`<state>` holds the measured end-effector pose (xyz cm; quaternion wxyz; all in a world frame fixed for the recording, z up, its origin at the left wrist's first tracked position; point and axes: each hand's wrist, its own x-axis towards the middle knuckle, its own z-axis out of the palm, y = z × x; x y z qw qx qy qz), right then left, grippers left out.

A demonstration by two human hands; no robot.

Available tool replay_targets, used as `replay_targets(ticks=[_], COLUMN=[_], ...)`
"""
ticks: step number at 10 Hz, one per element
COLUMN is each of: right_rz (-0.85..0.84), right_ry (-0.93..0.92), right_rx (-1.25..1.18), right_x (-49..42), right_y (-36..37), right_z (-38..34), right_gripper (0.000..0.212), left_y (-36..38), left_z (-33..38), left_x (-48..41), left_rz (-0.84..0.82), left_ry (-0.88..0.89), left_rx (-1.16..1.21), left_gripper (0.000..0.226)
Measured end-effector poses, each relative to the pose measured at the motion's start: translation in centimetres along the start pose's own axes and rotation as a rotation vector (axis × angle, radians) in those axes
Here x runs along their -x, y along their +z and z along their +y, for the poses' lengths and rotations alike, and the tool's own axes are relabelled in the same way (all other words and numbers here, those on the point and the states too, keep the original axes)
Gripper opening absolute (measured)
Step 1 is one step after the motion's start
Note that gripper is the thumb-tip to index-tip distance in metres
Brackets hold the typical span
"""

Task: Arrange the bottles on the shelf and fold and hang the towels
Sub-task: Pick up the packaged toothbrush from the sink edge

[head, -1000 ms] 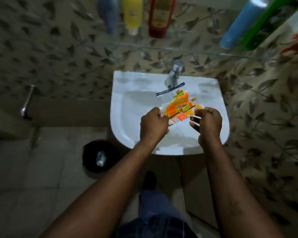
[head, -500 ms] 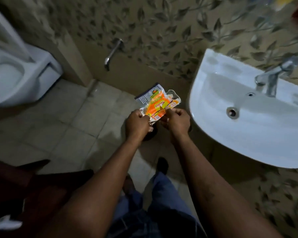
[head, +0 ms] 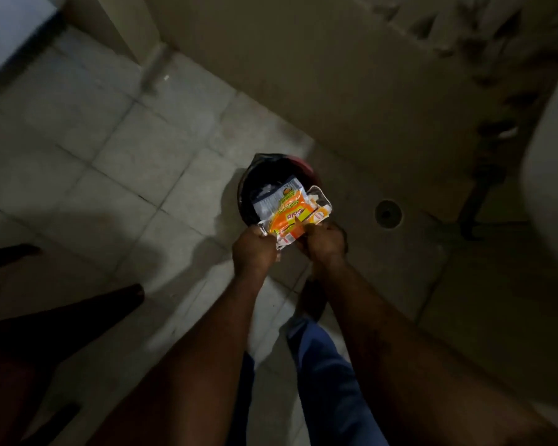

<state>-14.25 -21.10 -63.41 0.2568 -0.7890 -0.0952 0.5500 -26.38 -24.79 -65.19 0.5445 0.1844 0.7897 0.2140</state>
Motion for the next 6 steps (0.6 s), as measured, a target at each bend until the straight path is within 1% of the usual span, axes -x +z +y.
replay_targets(ticks=[1,2,3,4,5,6], right_rz=[-0.007,0.022,0.019,0.051,0.058,0.053], right_ry=[-0.020,-0.061,-0.108,-0.165,-0.168,-0.253], right_rx=[0.107,0.202,0.293,0.495,0.531,0.536], right_x=[-5.6,-10.3,-15.4,-20.1,-21.2,-16.2], right_y=[1.7,3.7,5.7,6.4,5.6,4.7], right_z=[1.8,2.6,4.3,7.3,9.4,7.8], right_gripper=[0.011,0.020,0.048,0.096,0.107,0.067], left_y=[3.3,5.2,5.4,5.4,5.2,5.1], left_z=[-4.2,-6.1,-4.8,-5.1,-6.0,-4.6], left_x=[-8.4,-14.2,-16.3,-17.1,-15.4,-11.3], left_rz=[0.019,0.010,0.040,0.144,0.104,0.060], left_ry=[-0.033,-0.046,-0.046,-0.026,-0.050,0.030], left_rx=[0.001,-0.003,-0.029,-0.237,-0.264,-0.331], left_gripper=[0.018,0.019,0.057,0.068,0.085,0.052])
